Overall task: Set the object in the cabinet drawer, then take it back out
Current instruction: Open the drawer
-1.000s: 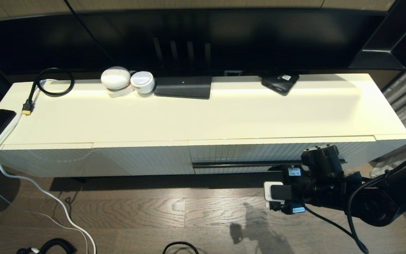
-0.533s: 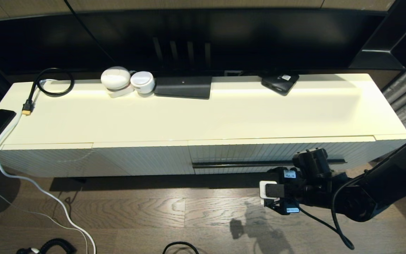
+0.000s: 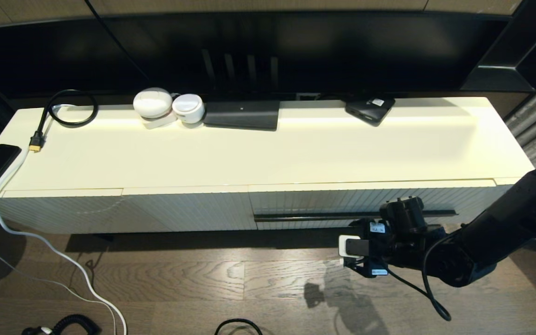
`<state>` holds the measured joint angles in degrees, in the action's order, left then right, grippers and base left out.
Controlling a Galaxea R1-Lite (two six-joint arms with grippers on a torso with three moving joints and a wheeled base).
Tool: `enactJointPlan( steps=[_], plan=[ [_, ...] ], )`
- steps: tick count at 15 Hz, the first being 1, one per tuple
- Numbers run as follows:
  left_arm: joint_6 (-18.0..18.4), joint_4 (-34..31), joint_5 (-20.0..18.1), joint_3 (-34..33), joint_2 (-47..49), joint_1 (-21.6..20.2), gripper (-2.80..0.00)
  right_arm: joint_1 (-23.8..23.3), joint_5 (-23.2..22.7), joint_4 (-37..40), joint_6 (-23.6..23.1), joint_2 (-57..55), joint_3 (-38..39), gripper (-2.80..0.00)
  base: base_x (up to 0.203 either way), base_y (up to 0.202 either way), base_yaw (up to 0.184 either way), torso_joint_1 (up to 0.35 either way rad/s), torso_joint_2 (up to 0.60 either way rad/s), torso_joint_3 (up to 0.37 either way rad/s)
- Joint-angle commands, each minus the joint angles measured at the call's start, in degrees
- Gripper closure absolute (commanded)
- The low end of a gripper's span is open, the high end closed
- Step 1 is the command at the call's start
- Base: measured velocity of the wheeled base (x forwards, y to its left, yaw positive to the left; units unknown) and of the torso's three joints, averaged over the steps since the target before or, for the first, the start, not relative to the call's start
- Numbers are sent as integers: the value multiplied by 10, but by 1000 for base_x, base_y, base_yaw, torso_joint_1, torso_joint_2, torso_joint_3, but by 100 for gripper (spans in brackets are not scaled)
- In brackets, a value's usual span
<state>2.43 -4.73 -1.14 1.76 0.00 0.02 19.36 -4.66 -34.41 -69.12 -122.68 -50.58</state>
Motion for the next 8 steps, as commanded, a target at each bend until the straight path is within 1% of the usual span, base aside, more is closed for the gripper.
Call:
enactJointPlan(
  steps=[1, 8],
  plan=[
    [0, 0, 0, 0, 0, 0, 0, -8, 0, -4, -6, -17, -13, -280, 0, 0, 0, 0, 0, 0],
    [0, 0, 0, 0, 0, 1, 0, -19, -4, -6, -7, -49, -47, -280, 0, 0, 0, 0, 0, 0]
  ],
)
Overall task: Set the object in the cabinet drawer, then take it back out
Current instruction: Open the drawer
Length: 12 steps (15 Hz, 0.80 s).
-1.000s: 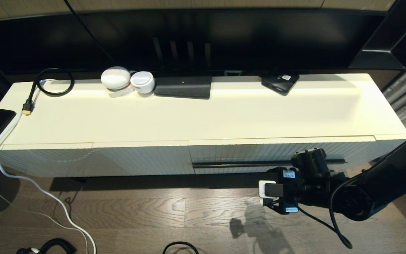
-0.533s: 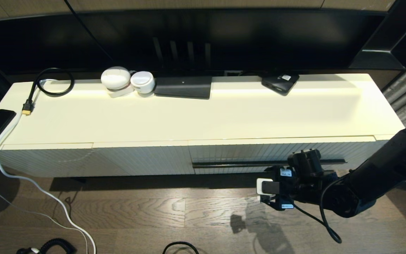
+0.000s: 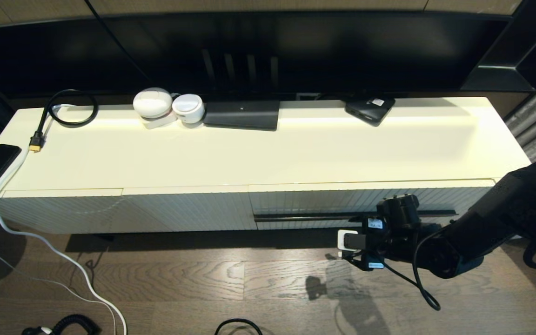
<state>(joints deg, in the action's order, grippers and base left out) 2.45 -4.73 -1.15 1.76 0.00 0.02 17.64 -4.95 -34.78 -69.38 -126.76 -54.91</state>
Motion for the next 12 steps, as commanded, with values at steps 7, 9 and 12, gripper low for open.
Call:
enactJointPlan(
  steps=[7, 9, 12],
  plan=[
    [0, 0, 0, 0, 0, 1, 0, -7, -2, -3, -9, -33, -54, -280, 0, 0, 0, 0, 0, 0],
    [0, 0, 0, 0, 0, 0, 0, -10, -3, -2, -23, -36, -61, -280, 0, 0, 0, 0, 0, 0],
    [0, 0, 0, 0, 0, 1, 0, -16, -7, -2, -31, -48, -74, -280, 0, 0, 0, 0, 0, 0]
  ],
)
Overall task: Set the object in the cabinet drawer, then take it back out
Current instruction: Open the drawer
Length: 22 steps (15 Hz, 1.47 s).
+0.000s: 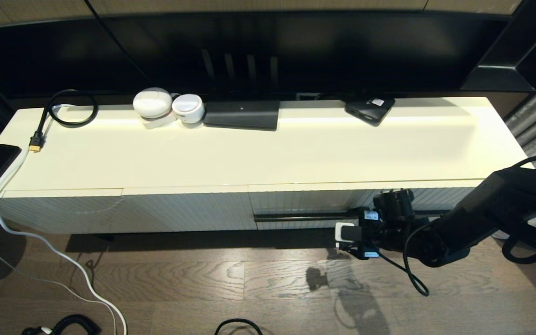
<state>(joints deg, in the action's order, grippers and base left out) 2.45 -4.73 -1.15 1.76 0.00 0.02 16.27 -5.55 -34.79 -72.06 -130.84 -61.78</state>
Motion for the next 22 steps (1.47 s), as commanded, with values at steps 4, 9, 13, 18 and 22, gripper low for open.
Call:
enactJointPlan(
  steps=[4, 9, 13, 18, 22],
  plan=[
    [0, 0, 0, 0, 0, 0, 0, -4, -2, -2, -6, -29, -28, -280, 0, 0, 0, 0, 0, 0],
    [0, 0, 0, 0, 0, 0, 0, -5, -2, -1, -20, -37, -42, -280, 0, 0, 0, 0, 0, 0],
    [0, 0, 0, 0, 0, 0, 0, -5, -2, 0, -20, -35, -31, -280, 0, 0, 0, 0, 0, 0],
    [0, 0, 0, 0, 0, 0, 0, -4, -1, 3, -20, -35, -22, -280, 0, 0, 0, 0, 0, 0],
    [0, 0, 0, 0, 0, 1, 0, -4, -1, 5, -19, -29, -4, -280, 0, 0, 0, 0, 0, 0]
  ],
)
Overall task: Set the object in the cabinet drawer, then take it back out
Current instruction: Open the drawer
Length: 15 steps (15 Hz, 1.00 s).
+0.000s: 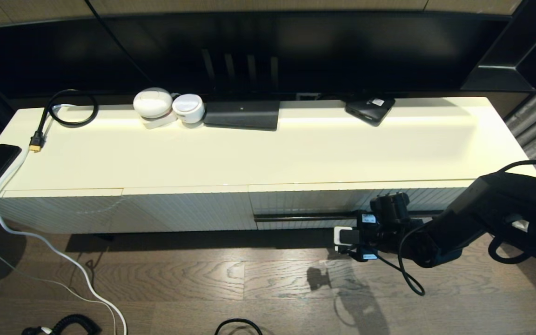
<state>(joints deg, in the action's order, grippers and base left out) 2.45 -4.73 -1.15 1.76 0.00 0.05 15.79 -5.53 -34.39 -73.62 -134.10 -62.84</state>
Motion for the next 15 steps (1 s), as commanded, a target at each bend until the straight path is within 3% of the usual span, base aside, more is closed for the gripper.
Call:
enactJointPlan(
  steps=[1, 15],
  plan=[
    [0, 0, 0, 0, 0, 0, 0, 0, -1, 0, -4, 5, 14, -280, 0, 0, 0, 0, 0, 0],
    [0, 0, 0, 0, 0, 0, 0, 1, 3, -5, 1, 22, 107, -280, 0, 0, 0, 0, 0, 0]
  ],
)
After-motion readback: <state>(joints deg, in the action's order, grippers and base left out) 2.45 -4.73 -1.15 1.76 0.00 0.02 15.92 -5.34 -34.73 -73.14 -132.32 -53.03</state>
